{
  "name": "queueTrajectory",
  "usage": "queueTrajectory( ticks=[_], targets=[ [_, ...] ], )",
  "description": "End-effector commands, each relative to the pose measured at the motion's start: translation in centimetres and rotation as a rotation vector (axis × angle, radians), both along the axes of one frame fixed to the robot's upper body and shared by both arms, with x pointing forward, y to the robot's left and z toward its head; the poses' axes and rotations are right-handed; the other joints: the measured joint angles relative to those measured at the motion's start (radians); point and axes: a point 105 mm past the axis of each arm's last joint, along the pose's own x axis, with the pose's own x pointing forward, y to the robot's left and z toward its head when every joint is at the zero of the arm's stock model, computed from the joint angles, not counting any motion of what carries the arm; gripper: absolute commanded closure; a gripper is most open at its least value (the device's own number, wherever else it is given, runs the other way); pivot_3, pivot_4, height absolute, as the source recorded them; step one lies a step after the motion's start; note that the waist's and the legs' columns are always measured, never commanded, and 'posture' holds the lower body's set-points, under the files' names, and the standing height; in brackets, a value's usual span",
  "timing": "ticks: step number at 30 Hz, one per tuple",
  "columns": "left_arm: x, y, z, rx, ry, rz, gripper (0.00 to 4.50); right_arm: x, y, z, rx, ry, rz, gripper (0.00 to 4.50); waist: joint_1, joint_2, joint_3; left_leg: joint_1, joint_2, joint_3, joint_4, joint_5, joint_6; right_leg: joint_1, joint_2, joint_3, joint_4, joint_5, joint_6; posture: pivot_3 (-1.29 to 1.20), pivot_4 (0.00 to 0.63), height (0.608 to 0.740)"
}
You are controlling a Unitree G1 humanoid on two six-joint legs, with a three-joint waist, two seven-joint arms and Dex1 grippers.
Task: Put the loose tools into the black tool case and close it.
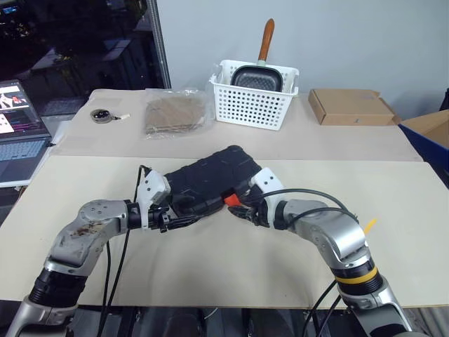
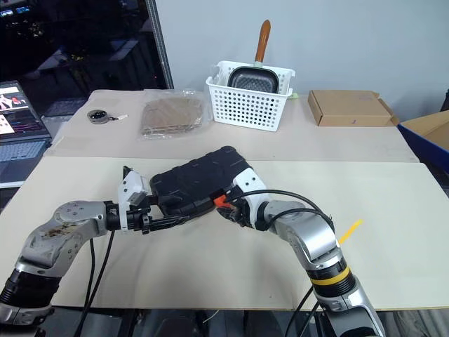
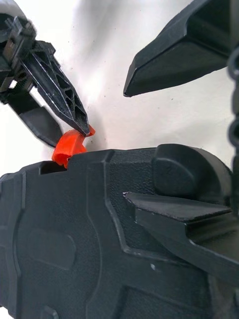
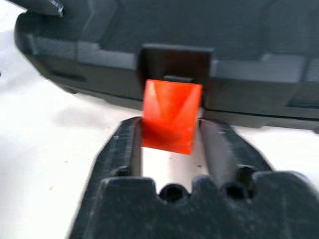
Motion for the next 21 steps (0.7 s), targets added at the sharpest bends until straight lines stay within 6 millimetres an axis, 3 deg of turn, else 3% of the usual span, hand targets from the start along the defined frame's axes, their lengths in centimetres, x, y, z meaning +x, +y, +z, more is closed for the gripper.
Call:
queueTrajectory(
  ticks=[1,5,9,14,21],
  targets=[
    [-0.5,0.2,-0.8,0.029,0.031,0.0,1.23,0.0,0.4,1.3,0.012,-0.033,0.014,2.36,-0.001,0.0,0.0,0.0,0.0,0.0,0.0,0.0,0.0,0.0,0.0,0.0,0.0,0.0,0.0,0.0,0.15,0.74],
    [-0.5,0.3,-0.9,0.032,0.033,0.005,1.23,-0.2,0.7,1.3,0.005,-0.029,0.024,2.36,-0.001,0.0,0.0,0.0,0.0,0.0,0.0,0.0,0.0,0.0,0.0,0.0,0.0,0.0,0.0,0.0,0.15,0.74],
    [-0.6,0.3,-1.0,0.032,0.035,0.006,1.23,0.0,0.5,1.2,-0.007,-0.035,0.013,3.33,-0.001,0.0,0.0,0.0,0.0,0.0,0.0,0.0,0.0,0.0,0.0,0.0,0.0,0.0,0.0,0.0,0.15,0.74],
    [-0.7,0.1,-1.2,0.034,0.043,0.005,1.23,0.0,0.6,1.5,-0.004,-0.055,0.018,3.35,-0.001,0.0,0.0,0.0,0.0,0.0,0.0,0.0,0.0,0.0,0.0,0.0,0.0,0.0,0.0,0.0,0.15,0.74],
    [-1.1,-0.1,-1.8,0.044,0.064,-0.007,1.23,0.3,1.7,3.1,0.132,-0.102,0.01,3.35,-0.006,0.0,0.0,0.0,0.0,0.0,0.0,0.0,0.0,0.0,0.0,0.0,0.0,0.0,0.0,0.0,0.15,0.74]
  ],
)
